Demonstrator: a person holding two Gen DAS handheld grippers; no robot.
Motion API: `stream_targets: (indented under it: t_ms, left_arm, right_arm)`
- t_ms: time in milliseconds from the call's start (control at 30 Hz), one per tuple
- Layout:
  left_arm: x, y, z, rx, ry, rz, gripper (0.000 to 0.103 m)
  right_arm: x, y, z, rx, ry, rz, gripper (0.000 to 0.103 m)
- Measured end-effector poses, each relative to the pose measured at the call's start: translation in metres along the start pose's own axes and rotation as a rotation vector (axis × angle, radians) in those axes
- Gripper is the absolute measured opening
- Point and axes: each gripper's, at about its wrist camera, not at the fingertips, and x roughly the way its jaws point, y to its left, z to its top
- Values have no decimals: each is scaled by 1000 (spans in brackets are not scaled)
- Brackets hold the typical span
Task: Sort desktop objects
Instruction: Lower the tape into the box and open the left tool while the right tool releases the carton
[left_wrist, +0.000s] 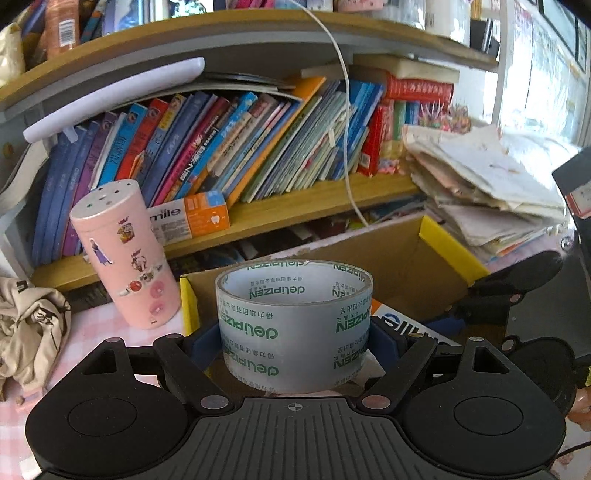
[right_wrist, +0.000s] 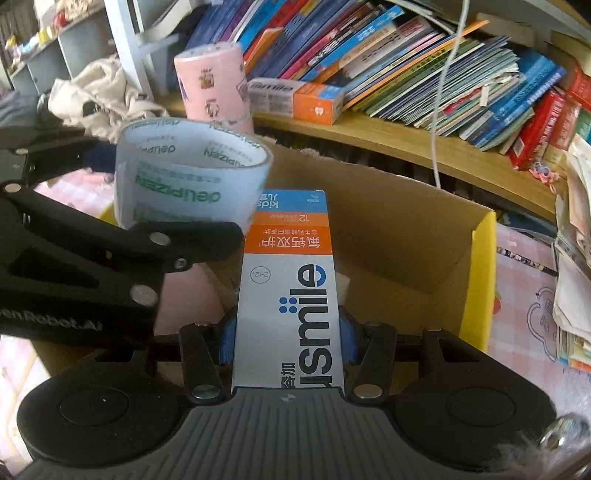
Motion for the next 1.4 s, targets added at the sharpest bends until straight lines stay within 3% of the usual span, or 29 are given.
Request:
stream_targets:
  t_ms: [333,533,633,1067,1400]
  left_arm:
    - [13,8,-2,-16,24,16,85]
    - [8,11,0,-35,3,13,88]
    - [1,9,1,-31,-20,25,92]
    - [-55,0,1,-28,-150,23,94]
    - [-98,-1,-22,-50,-168,46,94]
  right_arm:
    - [8,4,7,-20,5,-9,53]
    - [1,1,6,9,-29,-2,81]
    - [-5,0,5,24,-44,1,84]
    - [-35,8,-9,55,-93,23,87]
    - [-64,18,-19,68,-152,12,89]
